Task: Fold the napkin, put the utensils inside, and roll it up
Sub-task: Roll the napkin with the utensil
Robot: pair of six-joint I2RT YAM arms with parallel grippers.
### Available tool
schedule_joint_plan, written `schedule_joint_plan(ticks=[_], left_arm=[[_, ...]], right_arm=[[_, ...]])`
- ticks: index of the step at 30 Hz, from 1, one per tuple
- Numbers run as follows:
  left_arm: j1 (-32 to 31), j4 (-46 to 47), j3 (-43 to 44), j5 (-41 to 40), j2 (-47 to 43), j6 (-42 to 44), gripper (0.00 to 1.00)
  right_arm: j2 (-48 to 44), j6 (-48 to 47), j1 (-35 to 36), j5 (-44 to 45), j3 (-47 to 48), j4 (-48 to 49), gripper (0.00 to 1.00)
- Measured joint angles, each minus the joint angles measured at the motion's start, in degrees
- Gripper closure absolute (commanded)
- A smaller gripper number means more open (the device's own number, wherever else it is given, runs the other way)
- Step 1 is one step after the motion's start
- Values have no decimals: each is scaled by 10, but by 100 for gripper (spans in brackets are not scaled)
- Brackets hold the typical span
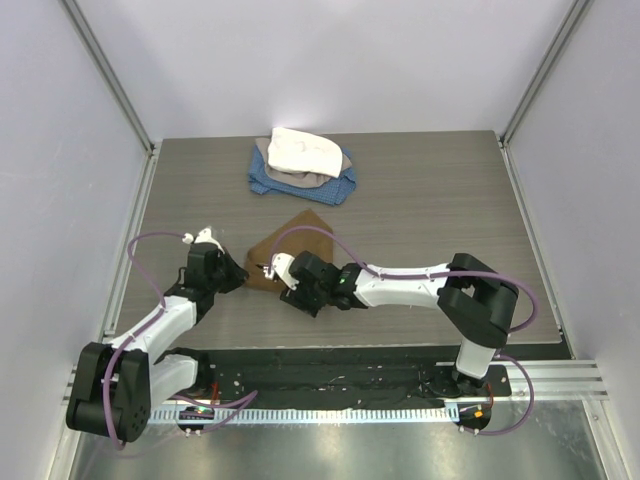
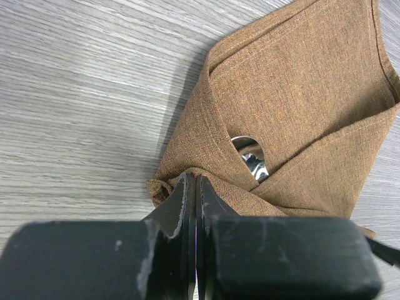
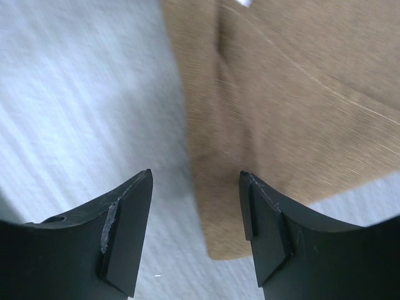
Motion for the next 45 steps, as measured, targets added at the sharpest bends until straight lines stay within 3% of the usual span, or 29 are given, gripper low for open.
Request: schedule_joint_plan(ticks=[10,19,25,31,35,45], left_arm=[[0,-3,0,0,0,0,100],[0,-7,0,0,-5,0,100],[3,-8,0,0,-6,-1,100],[5,-10,1,-6,-6,-2,100],[8,-12,3,-10,-6,-2,100],[8,-52,5,-21,-31,-2,100]], right_arm=[[7,-25,0,85,-7,23,45],[29,-26,1,81,-5,16,48],[48,-16,-1,52,25,-21,59],[74,4,-29,-50,75,-83,77],[88,23,-48,-139,100,-111,84],[143,85,-77,-376,150,-167,86]])
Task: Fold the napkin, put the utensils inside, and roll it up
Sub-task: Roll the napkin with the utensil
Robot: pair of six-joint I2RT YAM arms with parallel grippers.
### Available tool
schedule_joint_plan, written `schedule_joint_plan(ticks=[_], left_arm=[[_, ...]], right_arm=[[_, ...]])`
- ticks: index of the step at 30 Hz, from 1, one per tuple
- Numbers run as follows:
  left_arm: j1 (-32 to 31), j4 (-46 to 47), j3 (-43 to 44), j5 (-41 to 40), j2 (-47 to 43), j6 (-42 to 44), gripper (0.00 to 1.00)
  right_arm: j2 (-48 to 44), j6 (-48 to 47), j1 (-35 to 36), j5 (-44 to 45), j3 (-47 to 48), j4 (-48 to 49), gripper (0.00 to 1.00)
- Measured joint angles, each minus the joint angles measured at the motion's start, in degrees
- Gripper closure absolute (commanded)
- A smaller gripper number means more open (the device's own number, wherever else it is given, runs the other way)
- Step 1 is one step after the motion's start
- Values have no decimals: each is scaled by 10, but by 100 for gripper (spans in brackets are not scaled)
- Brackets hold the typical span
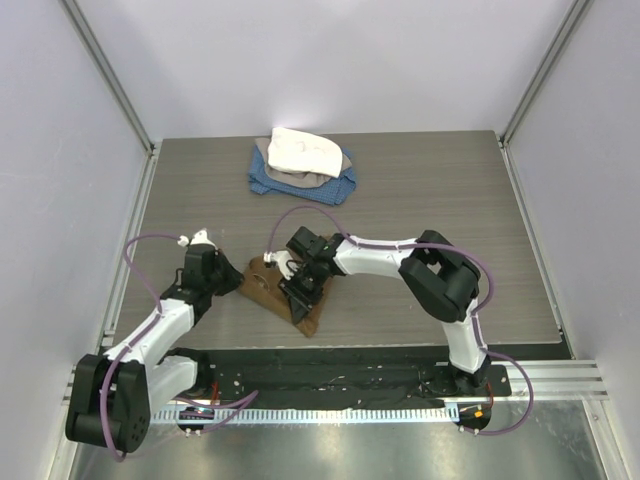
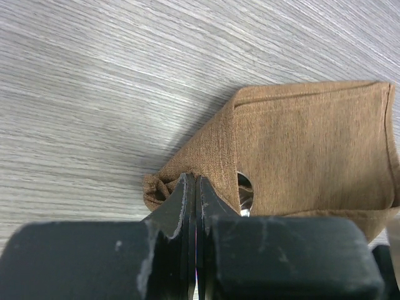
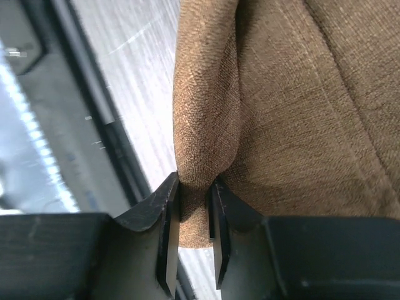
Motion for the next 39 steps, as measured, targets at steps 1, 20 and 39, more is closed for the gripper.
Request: schedule_joint_plan(ticks=[1,20,39], left_arm=[[0,-2,0,0,-2,0,100],[0,10,13,8,33,-1,100],[0,3,26,7,45,-29,100]], right_arm=[[6,4,-8,-24,2,-2,85],[74,40,-83,-221,17,-16,40],[-135,52,63,187,42,-3,25]])
